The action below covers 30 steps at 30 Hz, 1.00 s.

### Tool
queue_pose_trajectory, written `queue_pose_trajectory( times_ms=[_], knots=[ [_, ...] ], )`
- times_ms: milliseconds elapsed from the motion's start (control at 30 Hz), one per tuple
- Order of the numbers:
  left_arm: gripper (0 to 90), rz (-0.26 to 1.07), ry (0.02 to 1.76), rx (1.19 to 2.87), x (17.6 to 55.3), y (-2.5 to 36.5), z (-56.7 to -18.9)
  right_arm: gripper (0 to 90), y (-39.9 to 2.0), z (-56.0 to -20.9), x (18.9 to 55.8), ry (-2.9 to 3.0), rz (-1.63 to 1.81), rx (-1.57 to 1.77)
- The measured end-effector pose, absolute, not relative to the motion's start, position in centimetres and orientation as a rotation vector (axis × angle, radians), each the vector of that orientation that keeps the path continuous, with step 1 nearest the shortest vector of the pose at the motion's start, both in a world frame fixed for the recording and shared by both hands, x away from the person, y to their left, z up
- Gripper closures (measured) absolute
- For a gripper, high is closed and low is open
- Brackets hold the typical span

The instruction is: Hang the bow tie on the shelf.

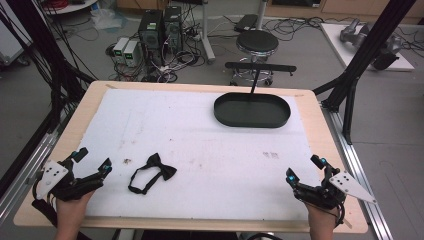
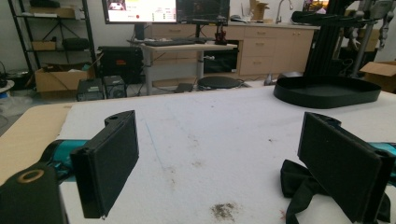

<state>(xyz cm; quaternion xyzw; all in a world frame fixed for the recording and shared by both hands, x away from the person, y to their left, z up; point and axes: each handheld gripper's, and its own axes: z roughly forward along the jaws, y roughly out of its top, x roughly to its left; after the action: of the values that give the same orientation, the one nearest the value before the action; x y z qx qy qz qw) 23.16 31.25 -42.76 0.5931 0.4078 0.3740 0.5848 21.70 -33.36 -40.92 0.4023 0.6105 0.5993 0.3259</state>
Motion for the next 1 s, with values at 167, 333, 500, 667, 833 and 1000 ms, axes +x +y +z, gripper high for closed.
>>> queue_pose_trajectory(
  times_ms=[167,333,500,667,833,1000],
  knots=[
    [13.0,0.87,0.931,1.412,22.9,31.0,-42.0,3.0,-33.4,-40.9,21.8,1.599,1.574,1.048],
    [13.7,0.835,0.908,1.466,22.8,30.4,-41.1,3.0,-33.2,-40.9,22.0,1.604,1.579,1.043],
    [15.5,0.782,0.851,1.552,22.7,29.1,-40.5,3.0,-33.1,-40.9,22.0,1.616,1.574,1.04],
    [17.4,0.695,0.783,1.668,22.9,27.4,-40.4,3.0,-33.0,-40.9,22.1,1.616,1.576,1.039],
    [27.0,0.601,0.691,1.782,22.8,25.5,-40.6,3.0,-33.0,-41.0,22.1,1.621,1.578,1.044],
    [34.0,0.513,0.702,1.874,23.1,23.9,-41.5,3.0,-32.9,-41.0,22.1,1.62,1.584,1.053]
  ],
)
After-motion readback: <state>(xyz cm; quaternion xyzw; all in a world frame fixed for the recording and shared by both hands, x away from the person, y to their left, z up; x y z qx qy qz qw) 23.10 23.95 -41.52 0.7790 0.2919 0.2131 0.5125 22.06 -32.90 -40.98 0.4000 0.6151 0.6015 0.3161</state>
